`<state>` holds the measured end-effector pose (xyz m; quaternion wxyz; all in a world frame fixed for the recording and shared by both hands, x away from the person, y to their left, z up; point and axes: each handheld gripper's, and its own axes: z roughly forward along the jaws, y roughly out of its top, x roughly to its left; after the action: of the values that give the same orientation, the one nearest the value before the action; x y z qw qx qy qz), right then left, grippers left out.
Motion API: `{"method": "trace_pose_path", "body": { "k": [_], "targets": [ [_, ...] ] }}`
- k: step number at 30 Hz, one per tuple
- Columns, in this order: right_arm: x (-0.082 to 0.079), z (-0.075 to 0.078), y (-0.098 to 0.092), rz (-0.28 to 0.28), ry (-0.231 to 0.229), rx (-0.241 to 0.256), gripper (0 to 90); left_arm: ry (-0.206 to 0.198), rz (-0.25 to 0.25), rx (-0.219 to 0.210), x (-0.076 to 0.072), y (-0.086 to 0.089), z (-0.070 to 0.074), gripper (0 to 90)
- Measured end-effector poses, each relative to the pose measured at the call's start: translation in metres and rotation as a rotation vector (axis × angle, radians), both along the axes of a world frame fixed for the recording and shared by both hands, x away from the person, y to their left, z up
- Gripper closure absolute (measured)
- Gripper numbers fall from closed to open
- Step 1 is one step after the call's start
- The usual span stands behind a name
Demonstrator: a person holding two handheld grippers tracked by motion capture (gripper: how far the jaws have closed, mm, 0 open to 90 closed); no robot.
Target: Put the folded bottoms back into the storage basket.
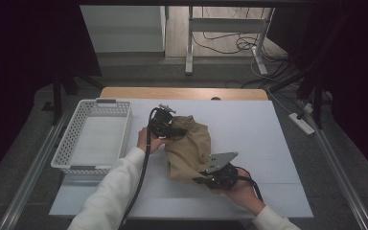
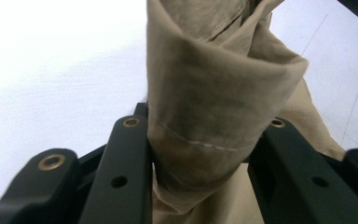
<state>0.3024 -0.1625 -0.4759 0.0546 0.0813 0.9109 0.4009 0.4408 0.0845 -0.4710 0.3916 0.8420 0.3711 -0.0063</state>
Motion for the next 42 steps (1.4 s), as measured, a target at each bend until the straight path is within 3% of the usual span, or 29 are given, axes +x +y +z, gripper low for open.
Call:
{"method": "trace_pose_path", "body": {
  "k": [5, 9, 21, 42],
  "targets": [
    [0.0, 0.006, -0.001, 0.002, -0.014, 0.013, 80.1, -0.004, -0.007, -0.011, -0.002, 0.001, 0.004, 68.8],
    [0.0, 0.014, -0.001, 0.0, -0.014, 0.051, 80.1, -0.008, -0.008, -0.022, -0.004, 0.004, 0.009, 69.4],
    [0.003, 0.024, 0.002, -0.007, -0.026, 0.078, 80.2, -0.027, 0.005, -0.049, -0.007, 0.015, 0.022, 70.2],
    [0.005, 0.04, 0.017, 0.012, -0.048, 0.117, 80.2, -0.1, 0.029, -0.066, -0.021, 0.038, 0.058, 70.4]
  ]
}}
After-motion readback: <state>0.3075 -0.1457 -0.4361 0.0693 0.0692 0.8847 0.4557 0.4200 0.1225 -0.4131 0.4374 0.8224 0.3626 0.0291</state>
